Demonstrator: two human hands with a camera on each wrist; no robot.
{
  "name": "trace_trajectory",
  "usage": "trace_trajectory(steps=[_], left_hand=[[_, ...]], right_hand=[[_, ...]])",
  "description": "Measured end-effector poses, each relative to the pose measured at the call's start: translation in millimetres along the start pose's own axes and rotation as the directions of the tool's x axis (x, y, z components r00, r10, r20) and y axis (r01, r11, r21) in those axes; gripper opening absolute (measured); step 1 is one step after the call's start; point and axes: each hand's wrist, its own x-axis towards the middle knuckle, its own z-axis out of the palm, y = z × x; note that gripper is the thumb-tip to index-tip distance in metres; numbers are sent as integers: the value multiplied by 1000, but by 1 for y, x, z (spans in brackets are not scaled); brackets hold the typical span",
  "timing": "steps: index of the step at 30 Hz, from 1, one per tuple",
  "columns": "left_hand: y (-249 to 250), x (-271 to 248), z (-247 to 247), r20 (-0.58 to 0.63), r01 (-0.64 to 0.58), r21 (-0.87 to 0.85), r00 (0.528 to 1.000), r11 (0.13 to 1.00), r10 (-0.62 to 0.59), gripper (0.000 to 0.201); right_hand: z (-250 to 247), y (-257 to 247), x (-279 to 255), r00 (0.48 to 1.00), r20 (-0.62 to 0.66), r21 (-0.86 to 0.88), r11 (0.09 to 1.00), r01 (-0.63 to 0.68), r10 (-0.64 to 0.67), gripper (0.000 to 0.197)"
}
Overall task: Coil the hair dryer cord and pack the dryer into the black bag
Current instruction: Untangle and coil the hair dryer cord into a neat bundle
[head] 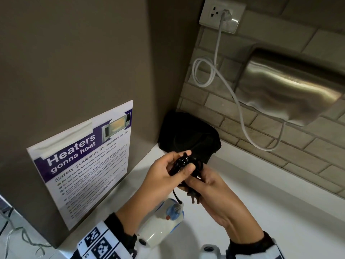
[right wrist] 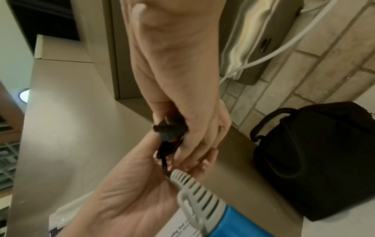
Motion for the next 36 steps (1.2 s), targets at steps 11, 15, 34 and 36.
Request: trace_trajectory(steps=[11, 15, 34, 36], left_hand=[[-5, 11, 8, -190, 15, -64, 981, 998, -27, 19], [-3, 15, 8, -194, 35, -157, 979, 987, -66, 15], [-10, 7, 20, -313, -7, -269, 946, 963, -80, 49], [-1, 11, 19, -287, -6, -288, 954, 958, -81, 36]], right_hand=[[17, -3, -28, 1000, 22, -316, 949, -2, 9, 58], [20, -4, -35, 1000, 14, -298, 954, 29, -26, 61], [20, 3, -27, 965, -230, -393, 919, 26, -126, 11], [22, 5, -28, 966, -203, -481, 876, 44, -160, 17]])
